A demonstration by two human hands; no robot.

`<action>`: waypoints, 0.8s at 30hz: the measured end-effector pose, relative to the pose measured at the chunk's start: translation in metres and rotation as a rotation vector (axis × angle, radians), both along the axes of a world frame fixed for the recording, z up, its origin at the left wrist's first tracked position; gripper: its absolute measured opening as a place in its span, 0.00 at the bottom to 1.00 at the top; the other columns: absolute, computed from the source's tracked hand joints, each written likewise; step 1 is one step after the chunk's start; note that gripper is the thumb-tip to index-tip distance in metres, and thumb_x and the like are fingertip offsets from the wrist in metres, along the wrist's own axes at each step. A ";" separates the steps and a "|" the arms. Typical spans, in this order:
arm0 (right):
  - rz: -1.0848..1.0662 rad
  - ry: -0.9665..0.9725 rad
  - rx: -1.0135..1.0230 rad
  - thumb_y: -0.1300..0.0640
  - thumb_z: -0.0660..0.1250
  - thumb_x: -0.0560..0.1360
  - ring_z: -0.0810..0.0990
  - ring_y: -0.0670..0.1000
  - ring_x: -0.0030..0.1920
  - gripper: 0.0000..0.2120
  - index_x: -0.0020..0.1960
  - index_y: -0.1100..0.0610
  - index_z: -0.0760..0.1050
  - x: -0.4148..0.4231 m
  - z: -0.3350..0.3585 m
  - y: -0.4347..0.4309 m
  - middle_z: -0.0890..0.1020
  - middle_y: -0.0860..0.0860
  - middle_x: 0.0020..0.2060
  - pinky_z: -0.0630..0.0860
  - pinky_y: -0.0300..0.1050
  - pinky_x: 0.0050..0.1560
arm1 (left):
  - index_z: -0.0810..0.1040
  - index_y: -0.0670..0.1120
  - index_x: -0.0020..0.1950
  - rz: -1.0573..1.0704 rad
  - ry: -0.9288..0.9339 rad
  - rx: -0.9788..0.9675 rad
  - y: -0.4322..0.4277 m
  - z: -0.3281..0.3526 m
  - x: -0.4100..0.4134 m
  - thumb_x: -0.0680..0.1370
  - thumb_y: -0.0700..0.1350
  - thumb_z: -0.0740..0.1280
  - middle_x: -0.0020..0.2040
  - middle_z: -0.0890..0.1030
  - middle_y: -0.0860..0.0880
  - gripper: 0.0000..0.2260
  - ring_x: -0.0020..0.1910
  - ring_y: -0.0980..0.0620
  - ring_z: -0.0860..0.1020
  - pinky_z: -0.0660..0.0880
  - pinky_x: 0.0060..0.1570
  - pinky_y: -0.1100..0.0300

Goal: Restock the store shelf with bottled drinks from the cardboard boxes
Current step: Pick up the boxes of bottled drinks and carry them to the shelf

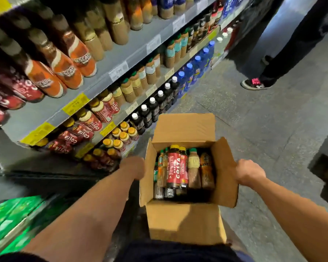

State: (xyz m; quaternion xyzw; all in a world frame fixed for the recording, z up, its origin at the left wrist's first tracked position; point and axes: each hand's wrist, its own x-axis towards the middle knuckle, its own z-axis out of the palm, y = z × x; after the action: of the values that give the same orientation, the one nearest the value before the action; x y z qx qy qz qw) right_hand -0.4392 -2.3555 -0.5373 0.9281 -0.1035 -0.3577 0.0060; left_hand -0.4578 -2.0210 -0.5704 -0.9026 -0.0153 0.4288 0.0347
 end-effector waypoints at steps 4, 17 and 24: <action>0.150 0.034 0.040 0.55 0.60 0.73 0.79 0.60 0.53 0.11 0.53 0.57 0.75 0.066 -0.020 0.008 0.80 0.58 0.52 0.76 0.49 0.51 | 0.77 0.47 0.57 0.291 0.032 0.030 -0.012 -0.010 -0.006 0.77 0.48 0.60 0.54 0.80 0.49 0.12 0.53 0.47 0.78 0.76 0.48 0.53; 0.401 0.059 -0.039 0.48 0.63 0.74 0.76 0.55 0.41 0.10 0.45 0.55 0.75 0.172 -0.138 0.057 0.76 0.54 0.37 0.73 0.44 0.43 | 0.78 0.45 0.57 0.674 0.022 -0.034 -0.004 -0.122 -0.012 0.79 0.49 0.59 0.55 0.79 0.44 0.13 0.52 0.42 0.78 0.69 0.43 0.55; 0.492 0.136 -0.026 0.45 0.64 0.73 0.76 0.56 0.40 0.14 0.45 0.56 0.77 0.186 -0.235 0.084 0.75 0.53 0.35 0.71 0.44 0.42 | 0.79 0.46 0.51 0.767 0.057 -0.039 -0.006 -0.222 -0.025 0.79 0.50 0.58 0.50 0.80 0.45 0.13 0.49 0.43 0.79 0.71 0.41 0.56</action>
State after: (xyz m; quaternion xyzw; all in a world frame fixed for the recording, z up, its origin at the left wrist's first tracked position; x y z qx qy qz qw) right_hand -0.2532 -2.2713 -0.7723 0.8990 0.1217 -0.4056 0.1117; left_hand -0.4833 -2.0274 -0.7926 -0.8195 -0.3429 0.4356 -0.1450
